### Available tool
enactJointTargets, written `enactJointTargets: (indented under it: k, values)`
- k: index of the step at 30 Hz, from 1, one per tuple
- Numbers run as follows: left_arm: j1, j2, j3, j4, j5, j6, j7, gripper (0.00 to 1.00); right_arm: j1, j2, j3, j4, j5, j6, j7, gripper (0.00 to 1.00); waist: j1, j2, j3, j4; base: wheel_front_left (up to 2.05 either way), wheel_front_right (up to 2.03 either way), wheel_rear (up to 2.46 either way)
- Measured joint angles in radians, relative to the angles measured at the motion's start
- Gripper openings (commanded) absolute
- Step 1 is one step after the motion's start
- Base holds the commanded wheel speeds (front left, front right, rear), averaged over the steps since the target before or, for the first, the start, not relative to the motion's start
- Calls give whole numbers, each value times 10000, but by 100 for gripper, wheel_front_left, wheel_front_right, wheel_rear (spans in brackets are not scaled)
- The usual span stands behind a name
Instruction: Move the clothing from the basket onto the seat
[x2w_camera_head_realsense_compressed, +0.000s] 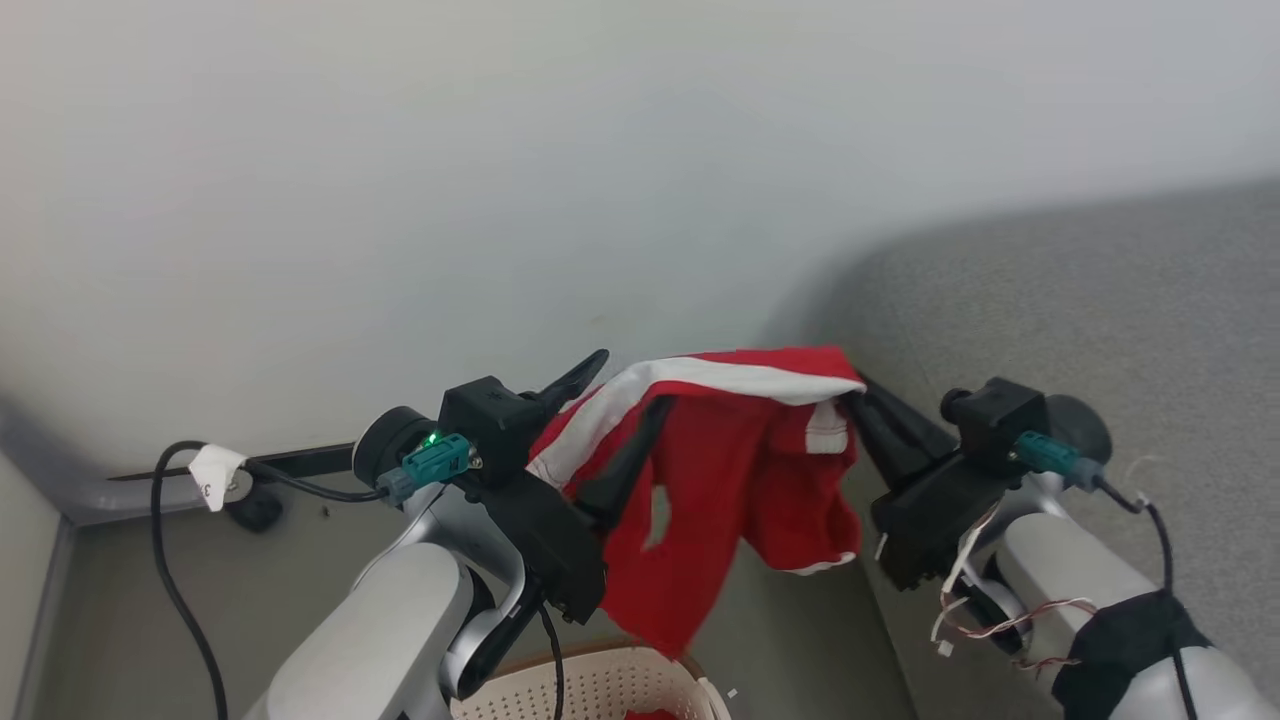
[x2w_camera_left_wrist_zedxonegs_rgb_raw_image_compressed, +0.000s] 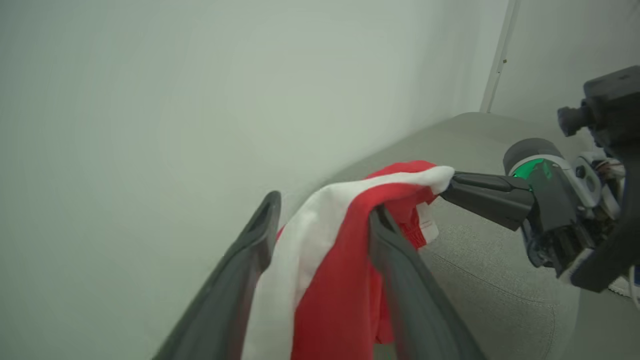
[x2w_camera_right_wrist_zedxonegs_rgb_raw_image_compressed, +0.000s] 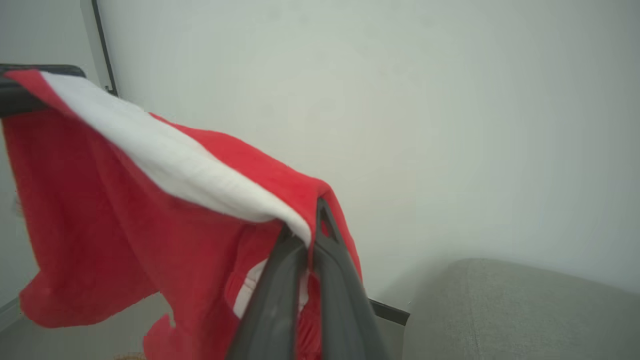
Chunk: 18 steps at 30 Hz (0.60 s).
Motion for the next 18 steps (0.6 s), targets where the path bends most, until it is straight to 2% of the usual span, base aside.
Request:
enactJointTargets:
  k: [9, 18]
  values:
    - [517, -59, -58, -353, -8, 0, -407, 100, 159, -1383, -901, -926, -219, -366, -2, 0, 0, 0, -168, -757, 0, 0, 0]
    - [1103, -96, -380, -842, 12, 0, -656, 100, 935, -2383, -1505, -2027, -466, -775, -2, 0, 0, 0, -338, -1613, 0, 0, 0]
